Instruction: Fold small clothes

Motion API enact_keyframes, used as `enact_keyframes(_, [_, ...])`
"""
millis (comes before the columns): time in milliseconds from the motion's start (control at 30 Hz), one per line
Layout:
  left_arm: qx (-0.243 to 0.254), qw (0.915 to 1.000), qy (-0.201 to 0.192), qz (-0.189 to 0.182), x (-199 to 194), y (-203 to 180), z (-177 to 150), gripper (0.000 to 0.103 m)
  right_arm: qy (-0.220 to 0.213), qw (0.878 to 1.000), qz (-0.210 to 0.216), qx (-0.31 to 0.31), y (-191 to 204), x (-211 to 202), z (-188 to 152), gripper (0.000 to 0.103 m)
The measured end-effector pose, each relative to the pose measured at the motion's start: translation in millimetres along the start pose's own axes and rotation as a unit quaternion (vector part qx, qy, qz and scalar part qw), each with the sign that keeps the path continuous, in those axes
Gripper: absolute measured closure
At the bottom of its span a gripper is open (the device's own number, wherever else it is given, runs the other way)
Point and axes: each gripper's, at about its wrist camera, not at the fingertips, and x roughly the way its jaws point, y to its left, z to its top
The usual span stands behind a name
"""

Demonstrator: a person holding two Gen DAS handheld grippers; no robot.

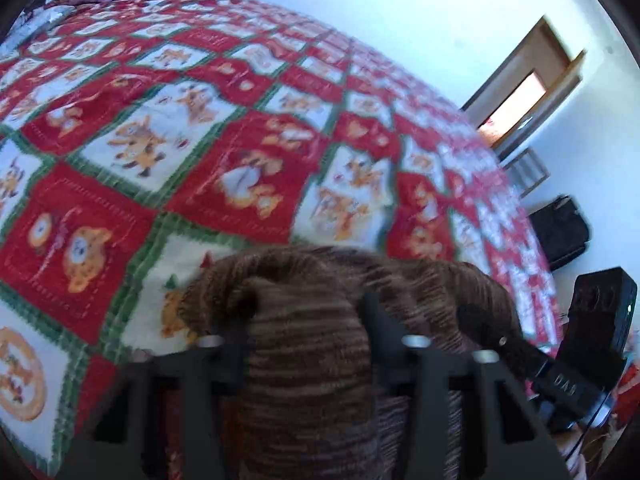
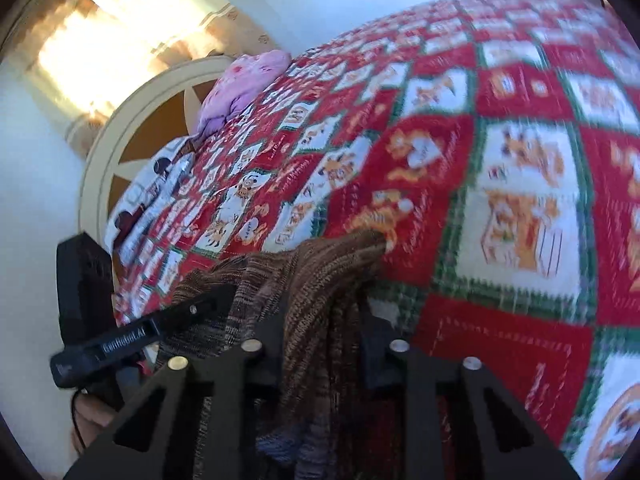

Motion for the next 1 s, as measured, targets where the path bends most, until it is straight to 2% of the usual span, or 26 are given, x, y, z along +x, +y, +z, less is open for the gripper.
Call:
enact_keyframes(67, [0.025, 0.9989, -0.033, -0.022, -10, -8, -3, 0.073, -0.044, 0.997, -0.005, -0.059, 22, -14, -1, 0.079])
enact_keyframes(133, [0.053, 0.9934, -0.093, -0.043, -26, -15, -6, 0.074, -0.102, 0.988, -0.001, -0.114, 44, -35, -5, 0.079])
enact_keyframes(167, [0.063, 0.99, -0.118, -0.045, -33, -18, -7, 0.074, -0.136, 0.98, -0.01, -0.145, 56, -45, -7, 0.079])
enact_keyframes(233, [0.076, 0.987, -0.139, -0.025, -36, -23, -2, 0.073, -0.166, 0.967, -0.051, -0.188, 66, -48, -8, 0.079])
enact_keyframes(300, [0.093, 0.9888, -0.114, 0.023, -19, -27, 6, 0.07, -0.148, 0.965, -0.095, -0.196, 59, -35, -7, 0.079])
enact_keyframes(367, [0.103, 0.9908, -0.064, 0.06, 5, -26, 10, 0.065, -0.11, 0.964, -0.144, -0.194, 40, -6, -6, 0.079])
enact_keyframes(433, [0.092, 0.9925, -0.051, 0.063, 7, -22, 11, 0.062, -0.075, 0.973, -0.158, -0.149, 17, 8, 0, 0.072])
enact_keyframes(500, [0.09, 0.9913, -0.072, 0.063, -7, -20, 7, 0.052, -0.104, 0.973, -0.164, -0.123, 5, -15, 2, 0.067])
enact_keyframes(600, [0.093, 0.9876, -0.089, 0.089, -29, -18, -2, 0.047, -0.158, 0.963, -0.205, -0.083, -1, -54, 3, 0.065])
enact_keyframes(633, [0.092, 0.987, -0.092, 0.094, -32, -19, -3, 0.047, -0.17, 0.96, -0.208, -0.076, 1, -67, -1, 0.065])
enact_keyframes(667, [0.092, 0.9865, -0.094, 0.097, -39, -21, -11, 0.047, -0.174, 0.963, -0.191, -0.08, 7, -79, -7, 0.065])
enact_keyframes(833, [0.088, 0.9858, -0.088, 0.113, -52, -34, -54, 0.047, -0.132, 0.972, -0.141, -0.135, 62, -91, -53, 0.065])
enact_keyframes(933, [0.081, 0.9871, -0.072, 0.118, -44, -36, -79, 0.047, -0.094, 0.973, -0.146, -0.153, 81, -78, -88, 0.065])
enact_keyframes(1000, [0.081, 0.9872, -0.063, 0.122, -39, -36, -85, 0.045, -0.063, 0.971, -0.166, -0.161, 85, -62, -107, 0.065])
